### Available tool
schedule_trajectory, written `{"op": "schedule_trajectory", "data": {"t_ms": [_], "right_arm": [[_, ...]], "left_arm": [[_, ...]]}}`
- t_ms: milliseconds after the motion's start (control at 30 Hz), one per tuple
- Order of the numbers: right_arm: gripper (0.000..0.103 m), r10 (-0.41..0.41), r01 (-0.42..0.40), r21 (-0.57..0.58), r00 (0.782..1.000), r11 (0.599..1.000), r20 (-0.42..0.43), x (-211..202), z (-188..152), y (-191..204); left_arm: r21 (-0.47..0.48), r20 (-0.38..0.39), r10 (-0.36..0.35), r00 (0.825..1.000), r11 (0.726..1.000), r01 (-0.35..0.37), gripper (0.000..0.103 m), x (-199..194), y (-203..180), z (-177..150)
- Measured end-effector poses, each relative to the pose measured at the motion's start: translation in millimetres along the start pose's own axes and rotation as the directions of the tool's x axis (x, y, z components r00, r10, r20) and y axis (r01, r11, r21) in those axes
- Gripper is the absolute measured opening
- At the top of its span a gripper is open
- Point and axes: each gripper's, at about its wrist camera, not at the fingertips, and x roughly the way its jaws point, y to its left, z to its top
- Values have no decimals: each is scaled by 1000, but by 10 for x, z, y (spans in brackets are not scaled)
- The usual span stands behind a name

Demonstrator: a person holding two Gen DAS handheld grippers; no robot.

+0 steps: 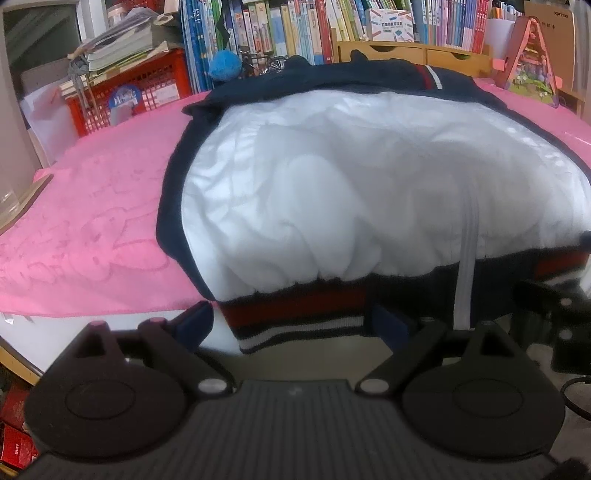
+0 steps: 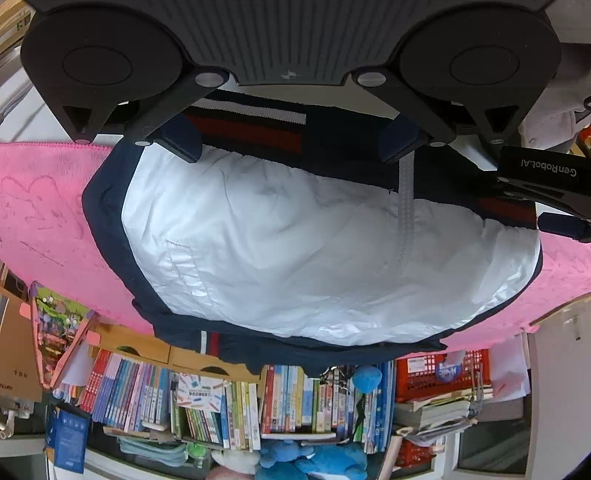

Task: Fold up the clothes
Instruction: 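Close both grippers on the striped hem of the jacket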

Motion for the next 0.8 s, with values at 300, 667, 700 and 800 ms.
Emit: {"op": "schedule_trajectory", "data": {"t_ms": [300, 667, 700, 800], "right_arm": [[103, -2, 2, 6, 1000, 1000, -14, 26, -10, -15], [103, 106, -102, -48, 989, 994, 104, -172, 36, -507], [103, 101, -96, -44, 989, 994, 108, -190, 23, -662], [103, 71, -71, -13, 991, 997, 112, -210, -26, -1109]], "left_arm": [[-1, -13, -2, 1000, 1000, 2, 95, 16, 2, 0], [-85, 163, -55, 985, 994, 69, 98, -323, 774, 45], [-125, 159, -91, 983, 986, 112, 98, -334, 933, 34], [-246, 248, -211, 945, 930, 273, 99, -254, 1311, -151]]}}
